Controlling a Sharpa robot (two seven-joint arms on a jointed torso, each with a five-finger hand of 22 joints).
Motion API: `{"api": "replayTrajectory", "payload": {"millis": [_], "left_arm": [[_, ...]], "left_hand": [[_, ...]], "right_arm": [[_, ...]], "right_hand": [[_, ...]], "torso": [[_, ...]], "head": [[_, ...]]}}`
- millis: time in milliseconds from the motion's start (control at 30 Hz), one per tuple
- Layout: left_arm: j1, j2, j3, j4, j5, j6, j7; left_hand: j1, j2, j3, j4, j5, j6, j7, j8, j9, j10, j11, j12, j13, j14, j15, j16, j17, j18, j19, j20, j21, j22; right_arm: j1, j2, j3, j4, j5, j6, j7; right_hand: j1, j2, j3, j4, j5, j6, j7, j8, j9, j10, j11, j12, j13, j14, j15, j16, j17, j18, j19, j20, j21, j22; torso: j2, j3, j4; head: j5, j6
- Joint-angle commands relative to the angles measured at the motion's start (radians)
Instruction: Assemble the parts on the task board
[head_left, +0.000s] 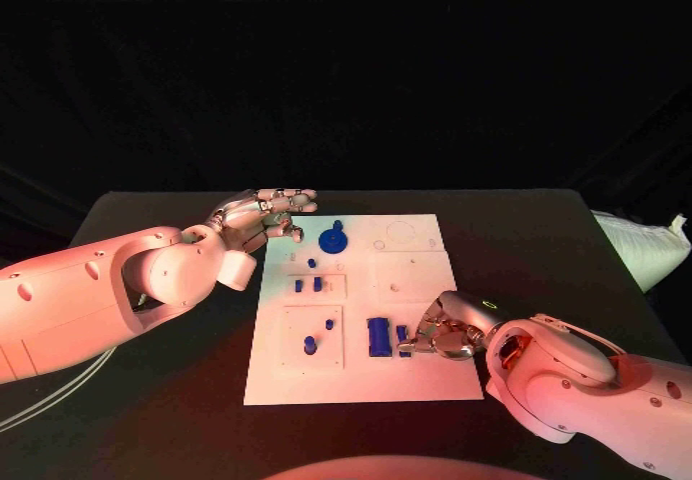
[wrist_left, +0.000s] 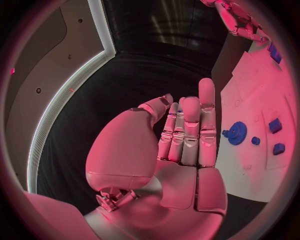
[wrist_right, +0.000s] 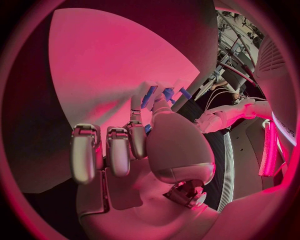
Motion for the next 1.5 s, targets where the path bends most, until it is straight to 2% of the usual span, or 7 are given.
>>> {"api": "replayTrajectory", "payload": {"millis": [33,533,833,1200,1233,1467,1500], "left_arm": [[0.000,0.000,0.001,0.002,-0.003,0.014,0.006],[-0.028,0.076,-0.016,-0.108,0.065,-0.154,0.138],[-0.055,0.168,-0.015,-0.235,0.109,-0.204,0.181],[-0.067,0.224,-0.013,-0.324,0.127,-0.219,0.205],[-0.066,0.218,-0.015,-0.317,0.104,-0.202,0.165],[-0.076,0.208,-0.009,-0.280,0.079,-0.259,0.176],[-0.079,0.206,-0.007,-0.269,0.072,-0.275,0.179]], "left_hand": [[-0.004,0.009,-0.003,-0.004,0.005,-0.006,0.000,0.004,0.000,-0.007,0.002,0.007,-0.002,-0.006,0.001,-0.005,-0.001,0.018,-0.006,0.000,-0.004,-0.002],[-0.042,-0.010,-0.079,0.011,-0.014,-0.001,-0.004,0.019,0.001,-0.008,0.003,0.042,0.000,-0.095,0.008,-0.059,-0.057,0.017,-0.070,0.010,-0.062,-0.037],[-0.021,0.014,-0.098,0.017,-0.011,-0.019,0.014,0.007,-0.003,-0.046,0.039,-0.014,-0.016,-0.258,0.082,-0.556,-0.305,0.011,-0.348,0.085,-0.357,-0.256],[-0.010,0.023,-0.101,0.013,-0.009,-0.012,0.014,-0.028,-0.003,-0.030,0.049,-0.100,-0.017,-0.209,0.111,-0.818,-0.416,0.022,-0.390,0.132,-0.458,-0.395],[-0.408,0.109,-0.206,0.015,-0.049,-0.316,-0.046,-0.056,-0.068,-0.350,-0.001,-0.139,-0.079,-0.510,0.073,-0.897,-0.506,-0.037,-0.653,0.054,-0.537,-0.494],[-0.605,0.109,-0.261,0.015,-0.067,-0.464,-0.075,-0.131,-0.068,-0.505,-0.020,-0.165,-0.079,-0.654,0.052,-0.945,-0.506,-0.055,-0.783,0.020,-0.537,-0.546],[-0.635,0.109,-0.269,0.015,-0.138,-0.487,-0.079,-0.131,-0.068,-0.529,-0.024,-0.168,-0.079,-0.676,-0.020,-0.951,-0.506,-0.055,-0.802,0.015,-0.537,-0.554]], "right_arm": [[0.018,-0.013,0.006,-0.003,0.168,-0.088,0.168],[0.158,0.106,0.011,-0.365,1.104,-0.124,0.762],[0.174,0.248,0.017,-0.626,1.364,-0.048,0.886],[0.175,0.338,0.025,-0.761,1.364,0.057,0.937],[0.175,0.333,0.024,-0.754,1.339,-0.018,0.881],[0.173,0.319,0.017,-0.697,1.360,-0.072,0.908],[0.172,0.315,0.015,-0.681,1.366,-0.088,0.915]], "right_hand": [[0.002,0.000,-0.009,0.001,0.012,-0.045,0.015,-0.027,-0.008,0.056,0.010,-0.023,0.142,0.093,0.008,-0.009,0.189,-0.013,0.037,0.001,-0.010,0.107],[0.221,0.043,-0.002,-0.125,0.072,-0.191,0.090,-0.105,-0.091,-0.230,0.077,-0.775,-0.191,-0.025,0.068,-0.301,-0.169,0.071,-0.160,0.059,-0.350,-0.256],[0.356,0.085,0.025,-0.160,0.037,-0.254,0.136,-0.110,-0.169,-0.403,0.158,-1.194,-0.702,-0.447,0.172,-1.081,-0.791,0.112,-0.539,0.149,-0.971,-0.747],[0.376,0.098,0.040,-0.206,0.025,-0.218,0.140,-0.109,-0.311,-0.317,0.167,-1.224,-1.219,-0.243,0.184,-1.436,-1.133,0.131,-0.410,0.172,-1.205,-0.958],[-0.089,0.001,0.074,-0.245,-0.010,-0.526,0.090,-0.171,-0.351,-0.666,0.130,-1.288,-1.242,-0.613,0.111,-1.533,-1.182,0.066,-0.731,0.122,-1.278,-1.060],[-0.329,0.001,0.154,-0.245,-0.099,-0.672,0.067,-0.171,-0.376,-0.832,0.048,-1.288,-1.313,-0.788,0.111,-1.533,-1.214,0.051,-0.882,0.095,-1.322,-1.119],[-0.365,0.001,0.154,-0.245,-0.099,-0.695,0.063,-0.171,-0.379,-0.859,0.048,-1.288,-1.313,-0.816,0.111,-1.533,-1.218,0.049,-0.907,0.091,-1.327,-1.127]], "torso": [[-0.005,-0.0022,-0.0006],[-0.077,-0.0223,-0.0045],[-0.119,-0.0174,-0.0087],[-0.126,-0.0050,-0.0128],[-0.122,-0.0108,-0.0129],[-0.148,0.0050,0.0025],[-0.153,0.0078,0.0052]], "head": [[-0.002,0.008],[-0.022,0.095],[-0.025,0.152],[-0.015,0.187],[-0.016,0.181],[-0.008,0.184],[-0.006,0.185]]}}
